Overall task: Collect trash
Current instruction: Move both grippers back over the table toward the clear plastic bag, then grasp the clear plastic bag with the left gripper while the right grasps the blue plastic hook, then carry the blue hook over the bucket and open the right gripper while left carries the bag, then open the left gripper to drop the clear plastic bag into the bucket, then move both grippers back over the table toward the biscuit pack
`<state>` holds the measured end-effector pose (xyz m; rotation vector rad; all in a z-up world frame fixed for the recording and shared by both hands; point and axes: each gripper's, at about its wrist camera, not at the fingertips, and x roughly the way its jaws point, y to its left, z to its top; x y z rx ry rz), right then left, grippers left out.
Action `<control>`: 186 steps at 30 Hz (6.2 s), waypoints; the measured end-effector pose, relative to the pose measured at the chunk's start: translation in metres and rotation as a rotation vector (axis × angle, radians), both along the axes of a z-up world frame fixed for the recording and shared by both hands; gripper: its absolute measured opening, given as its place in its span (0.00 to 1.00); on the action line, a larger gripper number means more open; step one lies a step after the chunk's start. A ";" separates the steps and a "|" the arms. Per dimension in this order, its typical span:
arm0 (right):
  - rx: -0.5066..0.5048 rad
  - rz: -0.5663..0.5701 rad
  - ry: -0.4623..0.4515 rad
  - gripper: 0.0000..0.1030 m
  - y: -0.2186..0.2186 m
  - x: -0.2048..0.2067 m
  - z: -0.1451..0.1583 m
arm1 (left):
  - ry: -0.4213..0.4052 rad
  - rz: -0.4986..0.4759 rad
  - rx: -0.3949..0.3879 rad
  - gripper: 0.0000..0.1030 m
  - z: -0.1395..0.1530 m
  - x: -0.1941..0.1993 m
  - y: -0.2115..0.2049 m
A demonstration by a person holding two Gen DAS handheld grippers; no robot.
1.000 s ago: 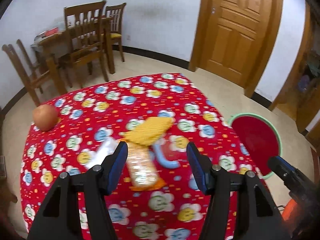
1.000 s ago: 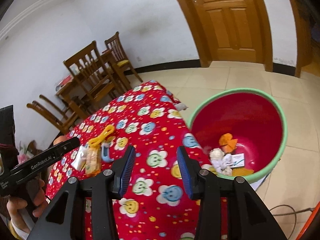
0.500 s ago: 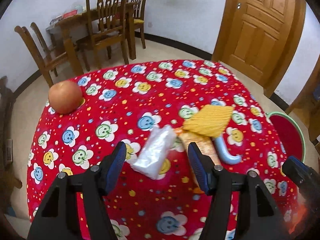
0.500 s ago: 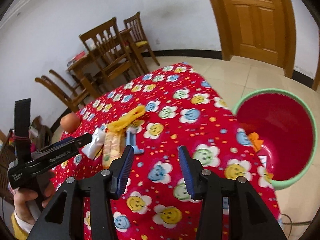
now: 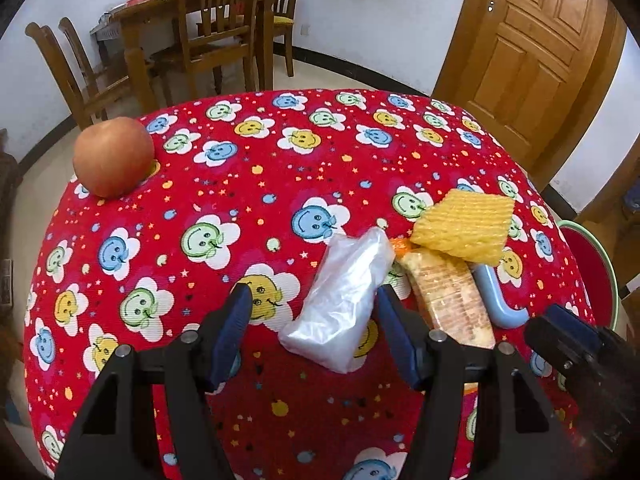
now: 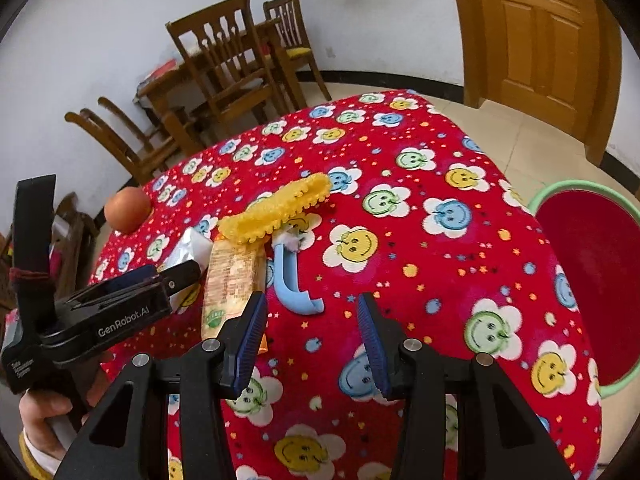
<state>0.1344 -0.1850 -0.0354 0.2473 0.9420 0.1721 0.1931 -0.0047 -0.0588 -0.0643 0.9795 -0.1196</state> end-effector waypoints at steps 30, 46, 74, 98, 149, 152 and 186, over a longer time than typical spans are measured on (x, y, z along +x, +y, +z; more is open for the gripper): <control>-0.065 0.023 -0.007 0.31 0.017 0.009 -0.017 | -0.019 0.023 -0.028 0.31 -0.003 0.005 0.016; 0.018 -0.061 0.008 0.31 -0.032 -0.036 -0.007 | -0.042 0.022 -0.087 0.31 0.021 -0.011 0.010; 0.029 -0.380 -0.057 0.31 -0.175 -0.082 0.013 | -0.053 -0.233 -0.174 0.31 0.069 -0.052 -0.127; 0.036 -0.483 -0.056 0.33 -0.236 -0.090 0.007 | 0.001 -0.366 -0.163 0.31 0.055 -0.047 -0.218; 0.152 -0.541 -0.126 0.50 -0.247 -0.135 0.019 | -0.025 -0.308 -0.108 0.54 0.047 -0.059 -0.221; 0.153 -0.524 -0.133 0.51 -0.240 -0.136 0.022 | -0.026 -0.280 -0.116 0.55 0.050 -0.061 -0.208; 0.144 -0.396 -0.095 0.56 -0.178 -0.117 0.023 | 0.028 0.054 -0.086 0.62 0.021 -0.034 -0.060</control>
